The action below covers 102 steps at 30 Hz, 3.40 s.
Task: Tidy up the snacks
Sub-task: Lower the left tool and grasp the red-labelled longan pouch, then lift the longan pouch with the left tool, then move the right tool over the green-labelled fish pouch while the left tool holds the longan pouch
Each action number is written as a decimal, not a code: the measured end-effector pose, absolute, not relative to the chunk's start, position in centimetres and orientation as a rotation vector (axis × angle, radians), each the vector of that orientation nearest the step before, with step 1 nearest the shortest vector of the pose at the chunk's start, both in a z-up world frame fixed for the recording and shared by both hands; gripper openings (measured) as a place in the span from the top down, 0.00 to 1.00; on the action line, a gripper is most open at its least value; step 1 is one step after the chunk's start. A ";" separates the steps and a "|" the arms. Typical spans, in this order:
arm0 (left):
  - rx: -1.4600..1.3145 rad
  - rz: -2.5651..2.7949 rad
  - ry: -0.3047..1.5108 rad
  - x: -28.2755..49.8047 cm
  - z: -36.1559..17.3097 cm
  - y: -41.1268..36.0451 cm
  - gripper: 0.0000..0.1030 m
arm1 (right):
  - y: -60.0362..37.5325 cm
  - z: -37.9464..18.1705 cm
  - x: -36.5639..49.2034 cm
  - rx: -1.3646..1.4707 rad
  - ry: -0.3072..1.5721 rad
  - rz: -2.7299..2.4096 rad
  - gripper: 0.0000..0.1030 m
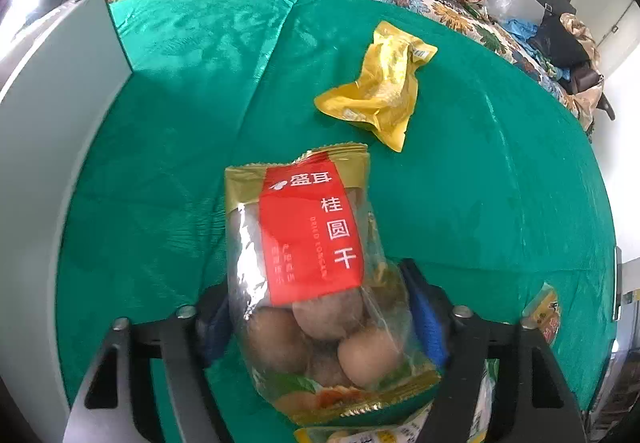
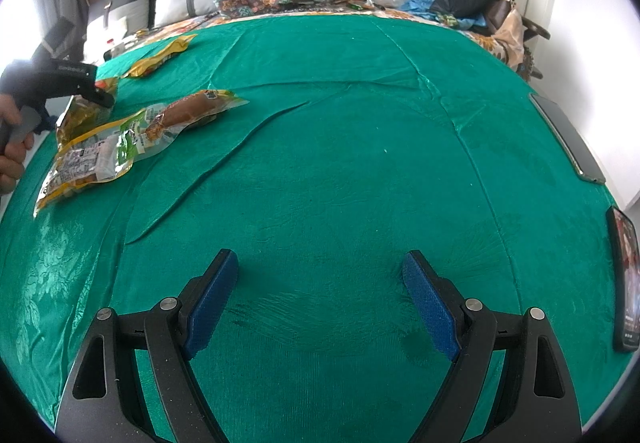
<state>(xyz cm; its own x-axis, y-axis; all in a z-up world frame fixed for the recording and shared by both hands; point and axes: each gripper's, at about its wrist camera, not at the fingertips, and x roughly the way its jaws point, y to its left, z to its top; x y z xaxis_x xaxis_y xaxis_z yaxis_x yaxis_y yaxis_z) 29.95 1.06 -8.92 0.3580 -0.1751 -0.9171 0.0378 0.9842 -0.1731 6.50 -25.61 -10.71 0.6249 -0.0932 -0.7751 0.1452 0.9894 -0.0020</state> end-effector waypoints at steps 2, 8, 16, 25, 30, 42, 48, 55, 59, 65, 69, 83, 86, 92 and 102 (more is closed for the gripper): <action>-0.087 -0.132 1.173 29.1 -8.2 1.3 0.36 | -25.4 -10.6 6.5 0.062 0.885 -0.136 0.15; -0.036 -0.145 1.123 24.8 -4.5 4.2 0.36 | -25.2 -10.7 6.6 0.062 0.886 -0.136 0.15; 0.155 -0.149 1.136 14.3 -5.1 5.8 0.36 | -25.2 -10.7 6.6 0.063 0.886 -0.136 0.15; 0.038 -0.093 1.008 9.9 -10.2 7.8 0.08 | -25.0 -10.6 6.6 0.062 0.884 -0.138 0.15; 0.039 -0.079 0.981 10.7 -10.7 7.8 0.00 | -24.7 -10.6 6.7 0.062 0.883 -0.140 0.15; 0.038 -0.078 0.970 10.4 -10.8 7.6 0.00 | -24.8 -10.6 6.7 0.062 0.883 -0.141 0.16; 0.038 -0.078 0.970 10.4 -10.8 7.6 0.00 | -24.7 -10.6 6.7 0.062 0.883 -0.141 0.16; 0.038 -0.079 0.970 10.4 -10.8 7.6 0.00 | -24.7 -10.7 6.7 0.063 0.883 -0.141 0.16; 0.038 -0.079 0.970 10.4 -10.8 7.6 0.00 | -24.8 -10.7 6.7 0.062 0.883 -0.141 0.16; 0.037 -0.079 0.970 10.4 -10.8 7.6 0.00 | -24.8 -10.7 6.7 0.062 0.883 -0.141 0.16; 0.038 -0.079 0.970 10.4 -10.7 7.6 0.00 | -24.8 -10.7 6.7 0.062 0.883 -0.141 0.16; 0.037 -0.078 0.970 10.4 -10.7 7.6 0.00 | -25.4 -10.2 10.2 0.122 1.073 -0.138 0.08; 0.037 -0.078 0.970 10.4 -10.7 7.6 0.00 | -25.9 -8.7 12.1 0.361 1.071 -0.089 0.09; 0.038 -0.077 0.970 10.4 -10.7 7.6 0.00 | -24.1 -7.7 18.1 0.676 1.056 -0.052 0.12; 0.037 -0.077 0.969 10.1 -10.6 7.7 0.00 | -18.2 -9.6 25.0 0.412 1.178 -0.275 0.11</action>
<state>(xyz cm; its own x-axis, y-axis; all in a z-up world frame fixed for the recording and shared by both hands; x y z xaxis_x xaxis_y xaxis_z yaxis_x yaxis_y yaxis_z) 10.13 7.67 -10.59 0.5633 -0.0486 -0.8248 0.0817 0.9967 -0.0029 24.97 -18.25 -9.59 0.3626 0.0052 -0.9319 0.4175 0.8931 0.1674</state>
